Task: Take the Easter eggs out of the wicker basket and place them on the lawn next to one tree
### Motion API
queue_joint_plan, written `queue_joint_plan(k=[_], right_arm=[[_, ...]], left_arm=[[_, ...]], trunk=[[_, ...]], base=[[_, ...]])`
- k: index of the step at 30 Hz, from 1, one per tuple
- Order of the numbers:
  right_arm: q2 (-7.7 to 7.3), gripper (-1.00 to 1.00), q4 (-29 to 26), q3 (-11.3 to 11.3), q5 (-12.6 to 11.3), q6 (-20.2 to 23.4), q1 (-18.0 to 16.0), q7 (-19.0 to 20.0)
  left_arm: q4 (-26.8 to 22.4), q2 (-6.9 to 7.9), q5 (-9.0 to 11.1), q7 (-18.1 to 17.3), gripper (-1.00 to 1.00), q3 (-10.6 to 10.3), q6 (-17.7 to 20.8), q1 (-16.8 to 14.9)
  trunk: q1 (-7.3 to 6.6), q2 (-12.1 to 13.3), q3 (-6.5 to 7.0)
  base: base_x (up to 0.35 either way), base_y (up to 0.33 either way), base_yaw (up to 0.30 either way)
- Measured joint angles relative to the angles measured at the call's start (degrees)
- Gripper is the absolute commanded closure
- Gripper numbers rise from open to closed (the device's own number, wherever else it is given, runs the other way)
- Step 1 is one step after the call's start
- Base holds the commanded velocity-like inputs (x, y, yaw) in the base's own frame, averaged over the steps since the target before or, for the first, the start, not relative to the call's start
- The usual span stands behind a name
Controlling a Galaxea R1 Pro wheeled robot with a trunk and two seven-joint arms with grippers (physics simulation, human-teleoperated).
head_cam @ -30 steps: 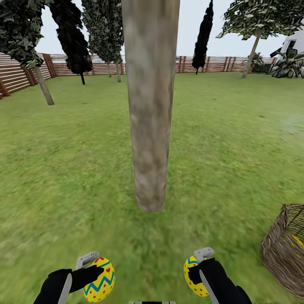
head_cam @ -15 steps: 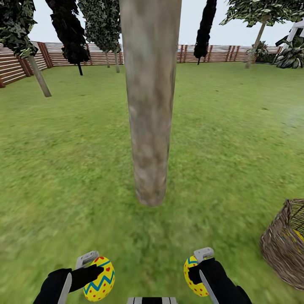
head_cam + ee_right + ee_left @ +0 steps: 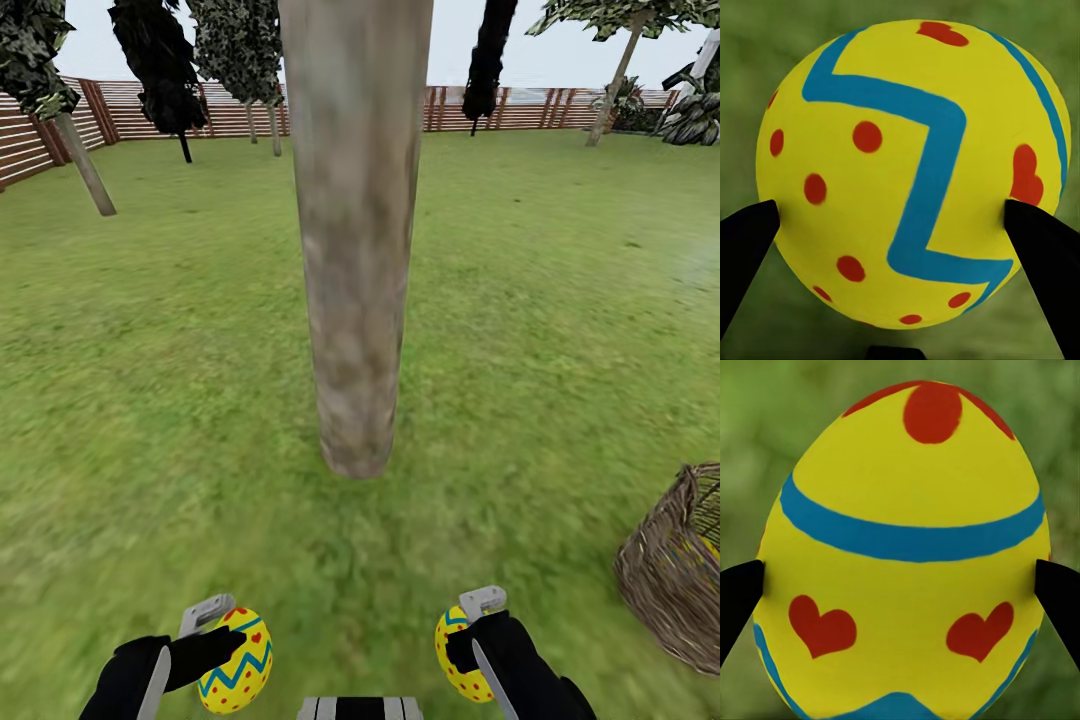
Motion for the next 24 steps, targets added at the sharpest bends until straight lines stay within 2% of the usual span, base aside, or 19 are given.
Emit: queue_joint_plan(k=[12, 13, 24], right_arm=[[-0.09, 1.00, 0.0, -0.3, -0.4, 0.0, 0.0, 0.1], [-0.09, -1.00, 0.0, -0.4, -0.4, -0.1, 0.0, 0.1], [-0.09, -1.00, 0.0, -0.6, -0.6, -0.2, 0.0, 0.1]], left_arm=[[0.0, 0.00, 0.0, 0.0, 1.00, 0.1, -0.2, 0.0], [0.0, 0.00, 0.0, 0.0, -1.00, 0.1, -0.3, 0.0], [0.0, -0.44, 0.0, 0.0, -1.00, 0.4, -0.3, 0.0]], trunk=[[0.00, 0.0, 0.00], [0.00, 0.0, 0.00], [0.00, 0.0, 0.00]], base=[[0.000, 0.000, 0.000], [0.000, 0.000, 0.000], [0.000, 0.000, 0.000]])
